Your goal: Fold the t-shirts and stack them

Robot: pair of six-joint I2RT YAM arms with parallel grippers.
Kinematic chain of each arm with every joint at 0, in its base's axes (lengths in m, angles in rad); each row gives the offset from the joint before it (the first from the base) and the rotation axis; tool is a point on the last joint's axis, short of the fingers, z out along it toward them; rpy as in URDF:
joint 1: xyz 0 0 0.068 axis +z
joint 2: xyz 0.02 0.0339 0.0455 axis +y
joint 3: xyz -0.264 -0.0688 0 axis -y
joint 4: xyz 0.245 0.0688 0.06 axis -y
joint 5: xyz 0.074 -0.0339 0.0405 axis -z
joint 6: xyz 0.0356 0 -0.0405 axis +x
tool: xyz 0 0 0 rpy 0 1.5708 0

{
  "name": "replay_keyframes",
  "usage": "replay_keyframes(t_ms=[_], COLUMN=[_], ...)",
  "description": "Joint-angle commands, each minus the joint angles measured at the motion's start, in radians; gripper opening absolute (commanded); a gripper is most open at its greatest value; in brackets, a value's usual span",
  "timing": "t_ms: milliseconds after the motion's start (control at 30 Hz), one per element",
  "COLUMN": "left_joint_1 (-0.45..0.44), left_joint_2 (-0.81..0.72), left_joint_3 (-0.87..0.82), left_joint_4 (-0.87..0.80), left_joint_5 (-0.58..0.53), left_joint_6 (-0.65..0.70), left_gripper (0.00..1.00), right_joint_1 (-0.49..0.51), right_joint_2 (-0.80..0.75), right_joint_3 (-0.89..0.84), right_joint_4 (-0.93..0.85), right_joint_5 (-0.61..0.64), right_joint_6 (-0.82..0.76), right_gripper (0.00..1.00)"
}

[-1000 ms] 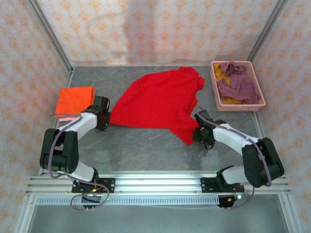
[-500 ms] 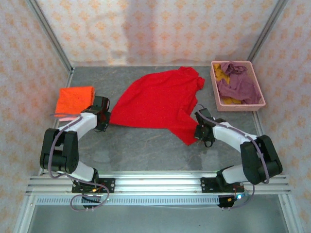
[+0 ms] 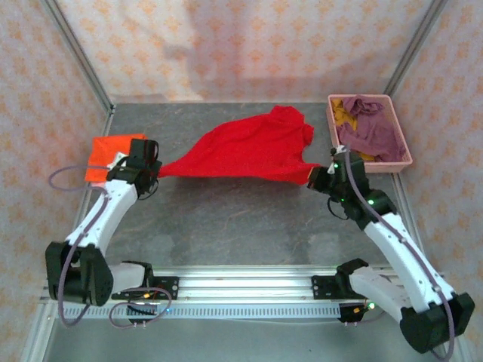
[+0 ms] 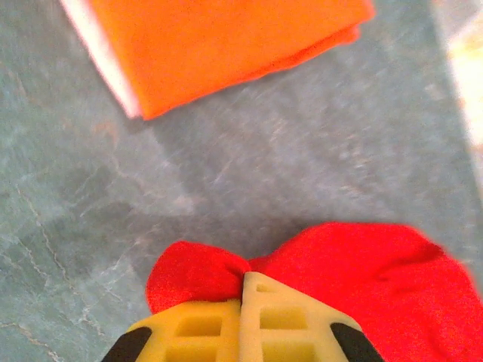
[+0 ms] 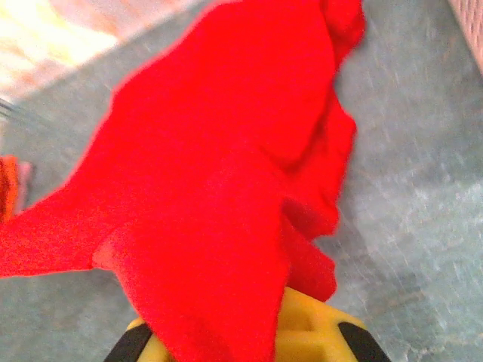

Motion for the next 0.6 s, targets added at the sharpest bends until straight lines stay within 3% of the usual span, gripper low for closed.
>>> replay_keyframes(t_ms=[0,100,233,567], left_joint_1=[0.003,0.004,0.003,0.01], left_joint_2=[-0.11,-0.138,-0.049,0.449], left_joint_3=[0.069,0.122,0.241,0.637], left_joint_4=[-0.154,-0.164,-0.184,-0.178], left_joint_5=[-0.126,-0.123,-0.112,-0.079], left_joint_6=[0.085,0.142,0.208,0.265], left_gripper=[0.0,0.0,0.0,0.0], right_joint_1=[-0.006,-0.008,-0.03,-0.176], right_joint_2=[-0.061,-0.039,0.088,0.658], right_joint_3=[0.082,0.153,0.261,0.513], right_joint_4=[-0.079,-0.085,-0.062,0.179], right_joint_5=[0.023,0.046,0.081,-0.079], right_joint_6=[-0.009,-0.013,-0.027,-0.045], right_gripper=[0.0,0.0,0.0,0.0])
